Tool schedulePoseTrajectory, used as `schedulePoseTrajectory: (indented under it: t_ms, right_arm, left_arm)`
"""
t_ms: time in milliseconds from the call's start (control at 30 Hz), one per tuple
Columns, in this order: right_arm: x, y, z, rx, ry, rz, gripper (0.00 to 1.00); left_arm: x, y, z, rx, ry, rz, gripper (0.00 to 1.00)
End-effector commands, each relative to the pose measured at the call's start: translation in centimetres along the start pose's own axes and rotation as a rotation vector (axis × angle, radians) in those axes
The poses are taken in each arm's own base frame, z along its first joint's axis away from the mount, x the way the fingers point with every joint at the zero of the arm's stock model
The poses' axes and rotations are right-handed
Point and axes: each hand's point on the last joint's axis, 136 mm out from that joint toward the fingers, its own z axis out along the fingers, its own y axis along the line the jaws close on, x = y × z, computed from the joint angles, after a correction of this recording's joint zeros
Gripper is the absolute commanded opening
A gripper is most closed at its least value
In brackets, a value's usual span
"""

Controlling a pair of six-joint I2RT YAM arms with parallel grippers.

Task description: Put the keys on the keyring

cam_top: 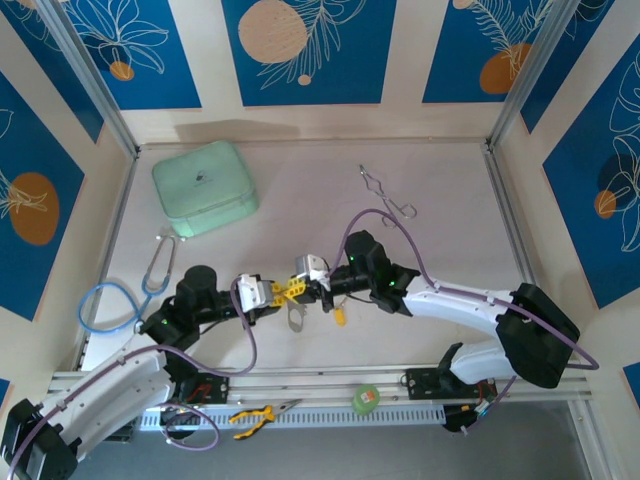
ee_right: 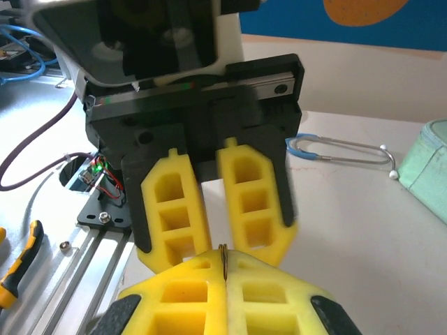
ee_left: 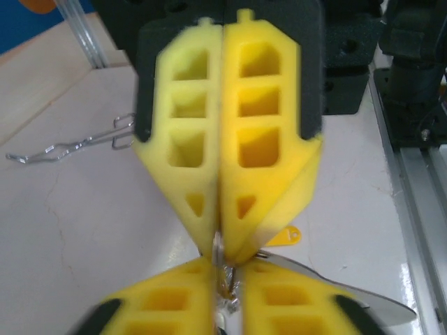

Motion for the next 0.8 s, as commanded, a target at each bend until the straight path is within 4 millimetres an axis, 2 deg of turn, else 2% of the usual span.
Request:
schedulePoseTrajectory:
  t_ms: [0, 100, 333, 767]
  right_arm:
    - [-0.2, -1.1, 0.0, 0.043, 0.034, 0.002, 0.0]
    - [0.1, -1.4, -0.2, 0.056, 0.069, 0.018, 0.0]
    - [0.0, -0.9, -0.4, 0.016, 0.108, 0.049, 0.0]
    - [-0.5, -0.5, -0.1, -0.034, 0.177, 0.061, 0.0]
  left_arm:
    - [-1.0, 0.0, -0.5, -0.011, -0.026, 0.029, 0.29]
    - [-1.2, 0.4, -1.3, -0.048, 0.001, 0.039, 0.34]
    - [-0.7, 0.7, -2.7, -0.1, 0.071, -0.002, 0.34]
    - [-1.5, 0.5, -1.7, -0.047, 0.038, -0.037, 0.29]
